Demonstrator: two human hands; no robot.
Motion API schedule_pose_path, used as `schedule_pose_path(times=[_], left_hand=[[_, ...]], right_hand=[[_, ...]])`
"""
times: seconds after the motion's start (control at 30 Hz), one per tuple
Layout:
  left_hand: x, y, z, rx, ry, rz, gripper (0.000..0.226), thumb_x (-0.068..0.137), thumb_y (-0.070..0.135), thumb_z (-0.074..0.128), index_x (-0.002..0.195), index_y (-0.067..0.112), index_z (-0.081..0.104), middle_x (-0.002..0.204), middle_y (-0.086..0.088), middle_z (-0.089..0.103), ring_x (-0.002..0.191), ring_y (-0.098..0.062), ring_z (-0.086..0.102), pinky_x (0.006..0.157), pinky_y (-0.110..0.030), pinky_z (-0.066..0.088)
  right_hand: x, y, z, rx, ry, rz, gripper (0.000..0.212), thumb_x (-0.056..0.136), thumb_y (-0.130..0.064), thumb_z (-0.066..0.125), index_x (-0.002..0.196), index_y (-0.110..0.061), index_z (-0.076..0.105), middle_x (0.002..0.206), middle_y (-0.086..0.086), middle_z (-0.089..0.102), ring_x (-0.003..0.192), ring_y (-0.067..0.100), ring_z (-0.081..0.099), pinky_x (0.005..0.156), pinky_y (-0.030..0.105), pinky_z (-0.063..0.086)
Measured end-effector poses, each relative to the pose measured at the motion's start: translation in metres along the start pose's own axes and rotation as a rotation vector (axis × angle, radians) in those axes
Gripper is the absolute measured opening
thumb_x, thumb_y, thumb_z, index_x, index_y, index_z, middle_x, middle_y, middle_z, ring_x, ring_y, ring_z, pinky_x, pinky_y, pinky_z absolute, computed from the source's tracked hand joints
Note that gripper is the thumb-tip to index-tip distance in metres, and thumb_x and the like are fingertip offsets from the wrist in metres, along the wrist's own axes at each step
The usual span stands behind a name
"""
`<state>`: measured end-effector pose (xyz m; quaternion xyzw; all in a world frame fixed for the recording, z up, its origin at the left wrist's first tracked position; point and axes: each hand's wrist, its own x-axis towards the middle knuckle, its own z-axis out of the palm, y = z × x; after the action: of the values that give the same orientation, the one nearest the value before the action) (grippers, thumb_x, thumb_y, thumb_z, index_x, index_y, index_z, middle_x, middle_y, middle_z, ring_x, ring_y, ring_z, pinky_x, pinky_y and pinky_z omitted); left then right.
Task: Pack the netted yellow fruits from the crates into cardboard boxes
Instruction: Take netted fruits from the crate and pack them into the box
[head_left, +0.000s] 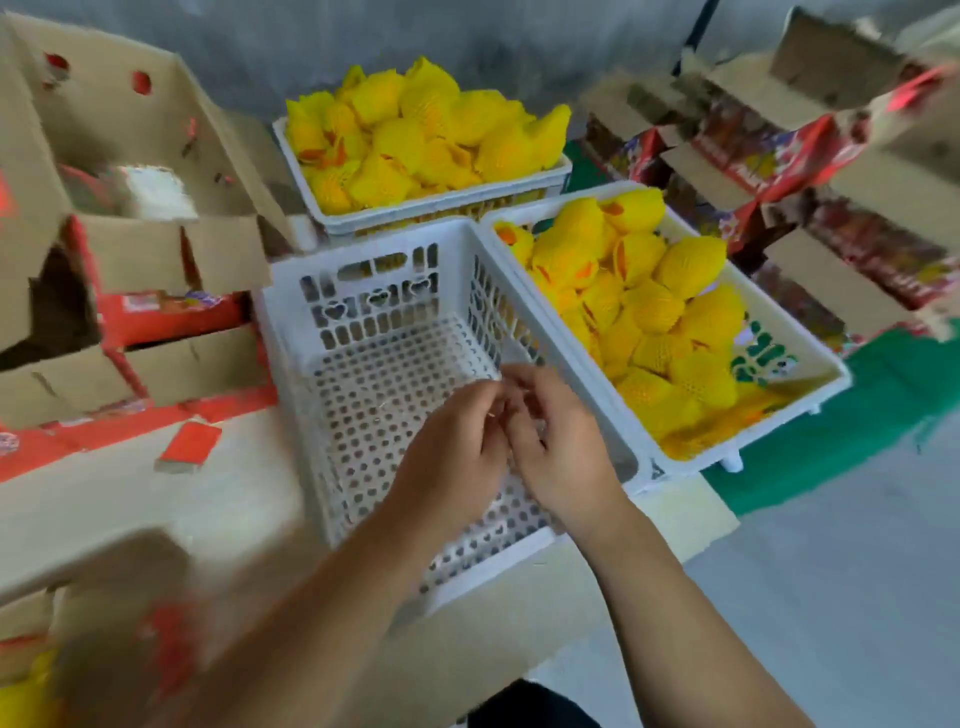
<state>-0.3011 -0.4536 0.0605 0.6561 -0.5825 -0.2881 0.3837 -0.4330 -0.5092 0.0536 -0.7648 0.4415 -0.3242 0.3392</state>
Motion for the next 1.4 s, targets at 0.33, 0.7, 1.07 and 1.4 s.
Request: schedule_pose_path(times=[0.33,0.7,1.07,1.4], left_hand=[[0.162,0.057,0.161,0.648,-0.22,0.134,0.027,0.102,0.025,0.051,0.122,0.024,0.069,0.114,-0.004,0.074,0.109,-0.03,0.067,0.09,-0.037,0.048],[0.162,0.048,0.171,0.788,-0.135,0.107,0.033,0.096,0.049,0.051,0.119,0.027,0.061,0.102,0.002,0.073,0.094,-0.025,0.066,0.079,-0.038,0.039],[0.164,0.037,0.173,0.673,-0.038,0.15,0.077,0.089,0.069,0.061,0.148,0.027,0.036,0.138,-0.003,0.054,0.096,-0.03,0.068,0.059,-0.032,0.036],[0.163,0.044,0.171,0.442,0.061,0.164,0.052,0.101,0.061,0.047,0.148,0.039,0.041,0.156,-0.003,0.032,0.1,-0.025,0.068,0.055,-0.041,0.058]], right_hand=[[0.097,0.193,-0.155,-0.68,-0.234,0.795,0.071,0.095,-0.056,0.056,0.149,-0.019,0.029,0.154,0.018,0.031,0.141,0.044,0.032,0.11,0.059,0.035],[0.112,0.218,-0.157,-0.489,-0.093,0.744,0.093,0.069,-0.062,0.078,0.13,-0.02,0.022,0.14,0.016,0.036,0.125,0.045,0.046,0.096,0.051,0.045],[0.114,0.192,-0.16,0.337,-0.078,0.58,0.025,0.102,-0.049,0.047,0.111,-0.03,0.061,0.102,0.003,0.068,0.087,0.022,0.068,0.069,0.036,0.056],[0.104,0.209,-0.134,-0.701,-0.728,0.352,0.103,0.078,-0.042,0.081,0.159,-0.025,0.02,0.154,0.011,0.034,0.141,0.039,0.039,0.109,0.049,0.044]])
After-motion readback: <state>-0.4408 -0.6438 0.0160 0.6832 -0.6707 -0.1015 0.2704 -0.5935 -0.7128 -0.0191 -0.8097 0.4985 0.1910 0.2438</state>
